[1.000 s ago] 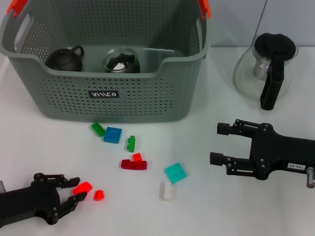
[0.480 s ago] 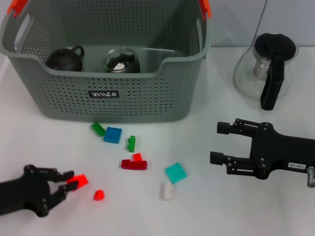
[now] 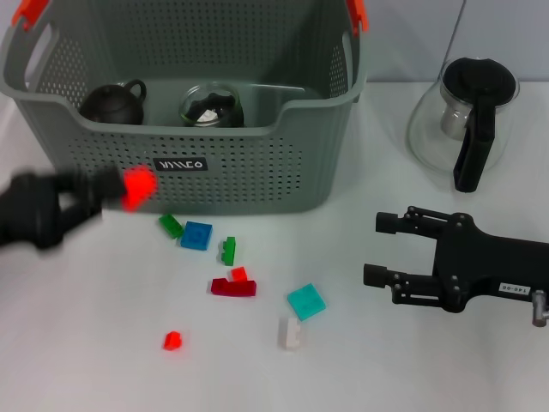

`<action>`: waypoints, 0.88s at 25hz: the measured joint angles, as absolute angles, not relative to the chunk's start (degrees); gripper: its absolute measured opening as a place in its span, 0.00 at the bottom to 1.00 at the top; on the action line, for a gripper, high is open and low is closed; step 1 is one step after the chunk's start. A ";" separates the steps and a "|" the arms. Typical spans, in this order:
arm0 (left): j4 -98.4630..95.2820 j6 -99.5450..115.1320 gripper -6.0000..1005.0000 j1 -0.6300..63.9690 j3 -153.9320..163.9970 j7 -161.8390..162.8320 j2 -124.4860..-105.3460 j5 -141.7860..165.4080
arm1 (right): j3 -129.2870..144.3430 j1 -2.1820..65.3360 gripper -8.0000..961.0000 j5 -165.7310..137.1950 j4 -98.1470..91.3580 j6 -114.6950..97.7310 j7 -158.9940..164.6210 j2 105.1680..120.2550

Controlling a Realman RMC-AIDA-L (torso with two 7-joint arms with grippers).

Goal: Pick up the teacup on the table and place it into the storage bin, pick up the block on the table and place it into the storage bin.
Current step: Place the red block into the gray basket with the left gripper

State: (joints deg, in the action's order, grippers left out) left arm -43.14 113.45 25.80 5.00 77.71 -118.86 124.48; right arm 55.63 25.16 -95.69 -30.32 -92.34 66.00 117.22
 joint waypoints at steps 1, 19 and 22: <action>-43.23 113.52 0.18 26.91 5.00 81.43 -118.65 122.13 | 55.63 25.19 0.86 -95.75 -30.32 -92.29 66.01 117.26; -58.43 82.02 0.20 40.10 36.16 111.07 -115.87 116.32 | 55.63 25.15 0.86 -95.57 -30.32 -92.45 66.00 117.33; -59.26 76.12 0.21 41.43 42.06 115.15 -115.98 121.97 | 55.63 25.20 0.86 -95.55 -30.33 -92.39 66.01 117.37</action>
State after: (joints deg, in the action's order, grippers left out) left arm -59.26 76.12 41.43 42.07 115.15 -115.98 121.97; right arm 55.63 25.20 -95.55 -30.33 -92.39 66.01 117.37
